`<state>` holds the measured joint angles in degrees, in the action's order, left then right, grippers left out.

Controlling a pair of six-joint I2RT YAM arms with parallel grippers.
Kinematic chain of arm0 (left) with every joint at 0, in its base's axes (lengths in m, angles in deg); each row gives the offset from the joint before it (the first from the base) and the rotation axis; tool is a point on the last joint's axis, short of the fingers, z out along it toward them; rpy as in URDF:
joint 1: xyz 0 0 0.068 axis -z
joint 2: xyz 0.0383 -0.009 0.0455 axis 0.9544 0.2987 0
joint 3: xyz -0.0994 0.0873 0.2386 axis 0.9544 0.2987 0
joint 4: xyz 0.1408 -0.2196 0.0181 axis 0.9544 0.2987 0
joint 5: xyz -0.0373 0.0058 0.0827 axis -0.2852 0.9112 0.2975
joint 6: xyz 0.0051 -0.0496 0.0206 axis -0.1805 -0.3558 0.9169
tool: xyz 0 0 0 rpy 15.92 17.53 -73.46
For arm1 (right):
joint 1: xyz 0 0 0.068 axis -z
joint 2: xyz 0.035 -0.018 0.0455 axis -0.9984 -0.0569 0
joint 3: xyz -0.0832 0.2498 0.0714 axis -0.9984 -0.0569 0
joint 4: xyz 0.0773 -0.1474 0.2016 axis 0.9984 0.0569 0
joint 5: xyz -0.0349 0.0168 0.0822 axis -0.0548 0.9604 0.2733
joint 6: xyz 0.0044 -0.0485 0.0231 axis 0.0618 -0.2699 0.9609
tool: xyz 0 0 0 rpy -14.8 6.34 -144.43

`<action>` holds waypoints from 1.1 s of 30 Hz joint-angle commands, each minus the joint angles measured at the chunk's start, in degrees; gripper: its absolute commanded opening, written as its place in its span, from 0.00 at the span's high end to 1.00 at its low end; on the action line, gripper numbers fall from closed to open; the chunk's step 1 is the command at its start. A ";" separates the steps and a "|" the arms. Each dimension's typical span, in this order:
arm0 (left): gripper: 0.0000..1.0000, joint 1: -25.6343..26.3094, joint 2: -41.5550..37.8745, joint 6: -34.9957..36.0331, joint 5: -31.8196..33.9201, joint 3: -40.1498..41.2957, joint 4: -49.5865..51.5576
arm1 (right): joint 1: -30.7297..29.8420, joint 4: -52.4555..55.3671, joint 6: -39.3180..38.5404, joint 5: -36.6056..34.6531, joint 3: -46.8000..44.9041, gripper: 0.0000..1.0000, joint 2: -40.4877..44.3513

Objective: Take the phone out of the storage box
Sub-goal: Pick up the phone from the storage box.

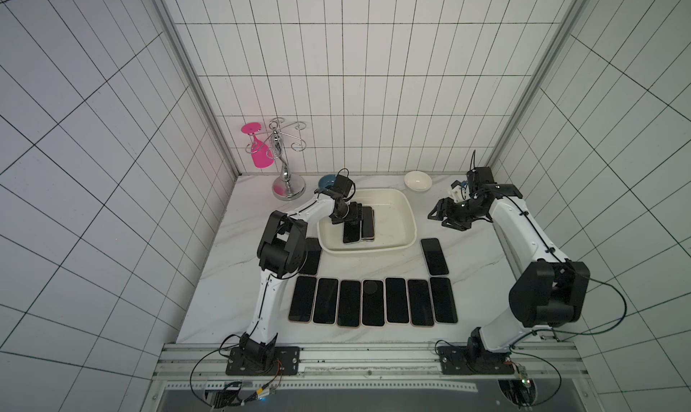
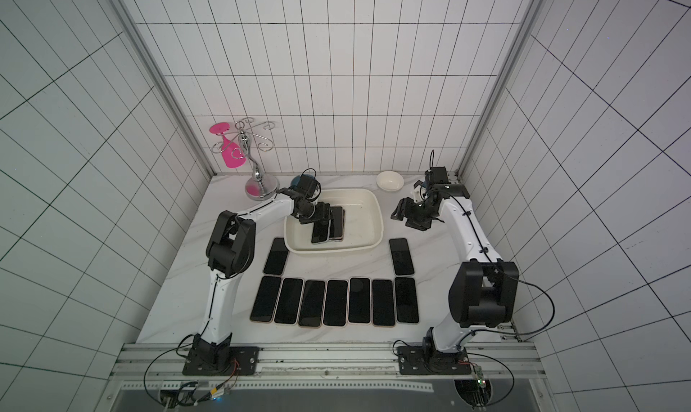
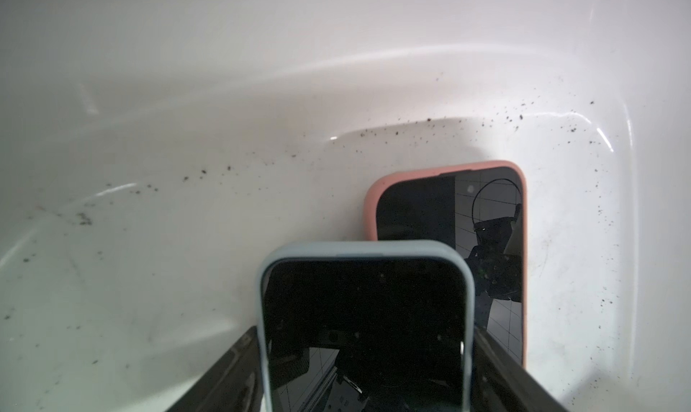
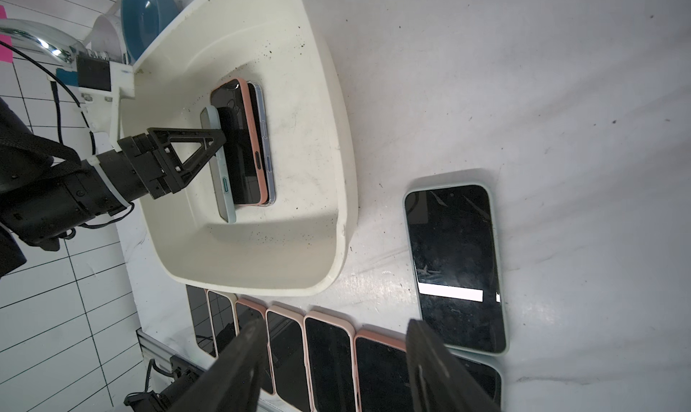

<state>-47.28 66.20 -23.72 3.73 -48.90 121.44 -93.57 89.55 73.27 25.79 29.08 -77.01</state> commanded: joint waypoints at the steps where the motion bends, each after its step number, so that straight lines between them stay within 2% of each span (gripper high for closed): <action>1: 0.19 0.56 4.59 1.80 -0.35 0.40 9.06 | -0.66 0.74 -0.89 1.16 1.96 0.37 -0.85; 9: 0.24 1.97 5.98 4.22 4.35 -2.49 14.11 | -0.73 0.21 -1.18 2.65 1.73 0.37 -1.38; 16: 0.41 2.25 3.98 4.25 6.79 -2.69 14.61 | -0.73 -0.24 -1.10 3.59 2.04 0.37 -1.45; 19: 0.49 2.17 1.64 4.17 7.00 -2.93 14.04 | -0.73 -2.29 -0.38 7.13 1.12 0.36 -1.42; 24: 0.60 1.99 -2.50 3.91 6.16 -5.92 15.10 | -1.37 -12.29 3.62 19.69 -2.71 0.35 -2.06; 27: 0.66 1.72 -3.90 4.25 5.42 -9.04 17.23 | -3.09 -16.61 4.95 21.47 -2.83 0.35 -3.57; 33: 0.74 1.39 -5.27 4.96 5.41 -13.25 20.49 | -7.29 -18.47 5.84 21.45 0.52 0.35 -9.01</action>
<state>-45.62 65.35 -19.79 9.08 -59.33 140.15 -99.03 73.38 78.04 45.20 27.73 -83.61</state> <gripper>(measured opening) 0.782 0.648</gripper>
